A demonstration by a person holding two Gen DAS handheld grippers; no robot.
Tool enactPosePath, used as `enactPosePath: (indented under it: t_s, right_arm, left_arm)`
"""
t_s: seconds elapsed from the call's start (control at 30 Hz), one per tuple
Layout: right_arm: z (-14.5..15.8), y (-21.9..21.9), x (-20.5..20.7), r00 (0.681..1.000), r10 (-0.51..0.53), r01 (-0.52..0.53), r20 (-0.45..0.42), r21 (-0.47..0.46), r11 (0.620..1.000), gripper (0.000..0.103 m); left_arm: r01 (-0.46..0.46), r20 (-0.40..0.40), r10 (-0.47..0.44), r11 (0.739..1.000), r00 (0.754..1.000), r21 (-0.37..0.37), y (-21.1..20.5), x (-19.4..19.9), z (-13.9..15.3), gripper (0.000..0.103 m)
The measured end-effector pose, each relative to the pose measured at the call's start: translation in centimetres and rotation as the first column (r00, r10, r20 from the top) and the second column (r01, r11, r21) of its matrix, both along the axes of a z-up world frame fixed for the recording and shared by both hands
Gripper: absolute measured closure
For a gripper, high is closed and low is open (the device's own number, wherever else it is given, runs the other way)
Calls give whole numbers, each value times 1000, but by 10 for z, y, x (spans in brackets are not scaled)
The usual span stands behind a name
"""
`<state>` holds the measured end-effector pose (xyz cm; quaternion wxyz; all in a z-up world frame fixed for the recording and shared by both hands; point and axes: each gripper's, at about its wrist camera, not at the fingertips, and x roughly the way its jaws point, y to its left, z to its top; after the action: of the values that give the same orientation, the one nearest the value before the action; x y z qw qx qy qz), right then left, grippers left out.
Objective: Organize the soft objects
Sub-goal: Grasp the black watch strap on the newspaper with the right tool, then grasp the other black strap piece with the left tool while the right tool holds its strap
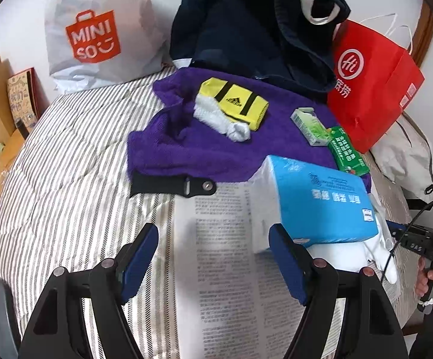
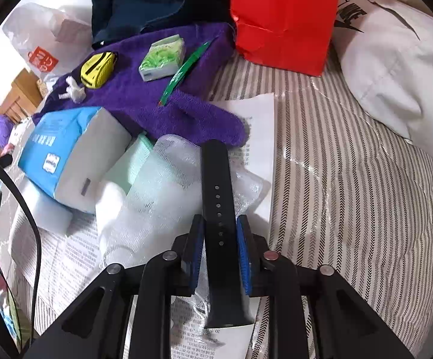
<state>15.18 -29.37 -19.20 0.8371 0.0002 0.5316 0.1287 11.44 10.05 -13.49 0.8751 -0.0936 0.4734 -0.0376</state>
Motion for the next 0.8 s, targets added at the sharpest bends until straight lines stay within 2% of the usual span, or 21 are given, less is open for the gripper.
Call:
enactPosePath:
  t_s: [0.27,0.43,0.57,0.7,0.8]
  right_arm:
    - [33,-18,-15,998,-29,26,54,61,998,83]
    - [44,-25,-19,997,-50,43,62,100,994,83]
    - [50,-25,-22,997,-47,39,67,110,993,83]
    - [48,-22,-27,998,-37,31,59,105,994,83]
    - [44,-18,-27,998,-37,31,48,106,994,83]
  left_arm:
    - [-4,4,4,1000,1000,1,7,6,-13,28]
    - [-20,7,20,999,1000,47,10,21,-22,28]
    - [-73,10,72,994,997,82,25,35,-28,28]
    - [-133,-2,133,990,991,44,44,51,-34,28]
    - [-167,-9,169,980,986,110,50,66,-39,28]
